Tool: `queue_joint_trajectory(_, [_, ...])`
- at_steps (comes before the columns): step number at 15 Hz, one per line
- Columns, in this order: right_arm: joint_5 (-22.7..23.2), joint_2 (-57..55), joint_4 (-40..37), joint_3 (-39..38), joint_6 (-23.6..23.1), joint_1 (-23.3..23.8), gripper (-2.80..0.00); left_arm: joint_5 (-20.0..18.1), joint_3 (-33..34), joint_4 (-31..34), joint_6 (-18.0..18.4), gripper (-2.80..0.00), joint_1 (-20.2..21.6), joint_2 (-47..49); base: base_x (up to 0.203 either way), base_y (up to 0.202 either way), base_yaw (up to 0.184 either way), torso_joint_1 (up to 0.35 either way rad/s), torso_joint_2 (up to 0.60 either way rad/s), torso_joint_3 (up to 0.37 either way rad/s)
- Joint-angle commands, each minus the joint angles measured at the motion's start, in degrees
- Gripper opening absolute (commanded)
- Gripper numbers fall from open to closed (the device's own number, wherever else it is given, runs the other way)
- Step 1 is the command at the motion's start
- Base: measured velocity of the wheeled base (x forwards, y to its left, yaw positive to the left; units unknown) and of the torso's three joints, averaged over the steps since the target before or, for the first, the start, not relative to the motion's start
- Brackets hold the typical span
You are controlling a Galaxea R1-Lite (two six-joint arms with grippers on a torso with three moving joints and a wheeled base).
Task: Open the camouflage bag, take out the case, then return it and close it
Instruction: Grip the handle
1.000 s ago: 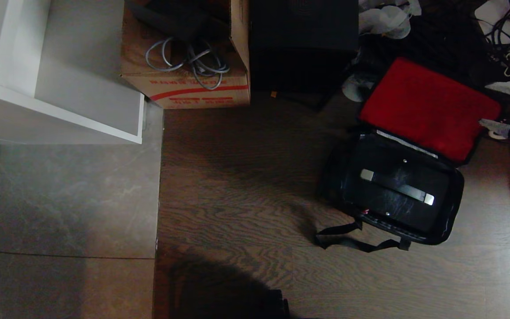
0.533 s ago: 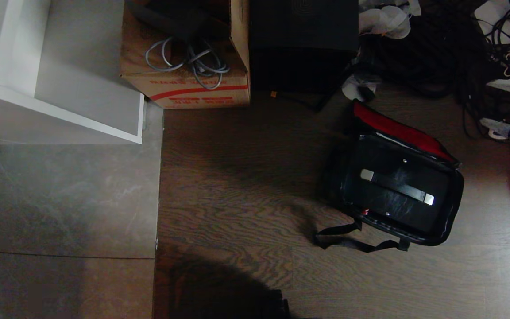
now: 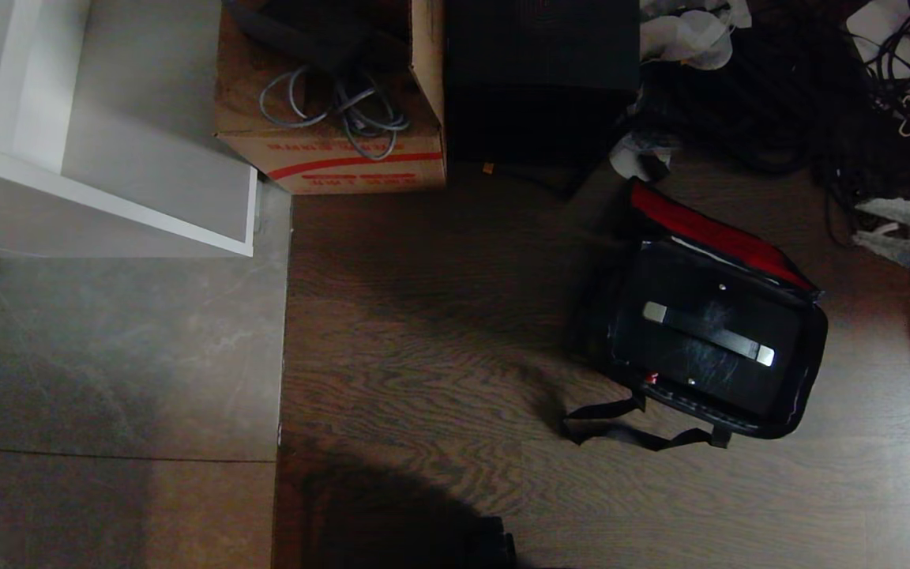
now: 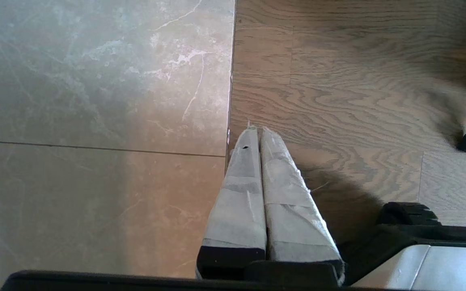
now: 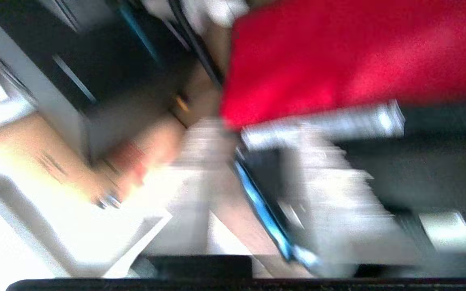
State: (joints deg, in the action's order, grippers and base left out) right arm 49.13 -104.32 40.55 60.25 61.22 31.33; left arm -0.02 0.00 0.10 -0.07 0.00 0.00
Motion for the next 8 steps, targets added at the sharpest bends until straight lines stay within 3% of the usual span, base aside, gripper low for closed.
queue_joint_trajectory(1, [0.6,7.2,0.2,-10.0,-9.6,-0.1,-2.8,0.0,0.0,0.0,0.0,-2.8,0.0,0.1,0.0,0.0,0.0,0.0,0.0,0.0])
queue_joint_trajectory(3, [0.7,10.9,-0.7,-17.8,-25.5,-0.1,-2.8,0.0,0.0,0.0,0.0,-2.8,0.0,0.1,0.0,0.0,0.0,0.0,0.0,0.0])
queue_joint_trajectory(5, [-0.1,15.6,-3.9,-23.6,-37.5,-0.1,-2.8,0.0,0.0,0.0,0.0,-2.8,0.0,0.1,0.0,0.0,0.0,0.0,0.0,0.0])
queue_joint_trajectory(8, [-2.0,30.6,-15.0,-31.4,-52.7,-0.3,-2.8,0.0,0.0,0.0,0.0,-2.8,0.0,0.1,0.0,0.0,0.0,0.0,0.0,0.0])
